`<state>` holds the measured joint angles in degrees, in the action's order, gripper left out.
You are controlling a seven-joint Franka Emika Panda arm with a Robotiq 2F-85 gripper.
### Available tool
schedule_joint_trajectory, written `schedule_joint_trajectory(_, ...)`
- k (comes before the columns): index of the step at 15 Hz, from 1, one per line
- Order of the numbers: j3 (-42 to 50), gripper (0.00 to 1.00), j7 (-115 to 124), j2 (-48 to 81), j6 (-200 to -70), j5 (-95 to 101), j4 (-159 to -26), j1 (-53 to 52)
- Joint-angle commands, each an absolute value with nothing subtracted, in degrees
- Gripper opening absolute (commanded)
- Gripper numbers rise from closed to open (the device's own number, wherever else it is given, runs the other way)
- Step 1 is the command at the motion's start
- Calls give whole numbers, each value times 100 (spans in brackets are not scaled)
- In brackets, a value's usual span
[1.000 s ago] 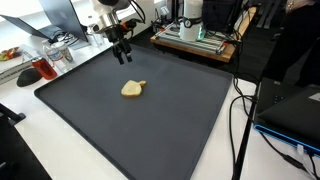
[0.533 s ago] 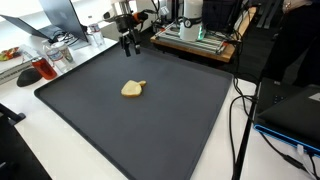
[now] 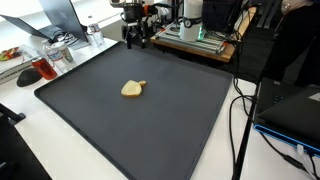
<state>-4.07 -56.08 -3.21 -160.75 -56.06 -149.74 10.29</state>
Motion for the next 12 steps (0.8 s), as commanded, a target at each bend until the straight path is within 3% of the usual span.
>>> schedule_joint_trajectory(1,-689,100,-5106,-636,-16725,-4942,-15364,894)
schedule_joint_trajectory(6,-1049,100,-4006,-537,-17083,-3263,-15577,1051)
schedule_joint_trajectory(12,-932,100,-4371,-413,-16971,-3767,-15393,928)
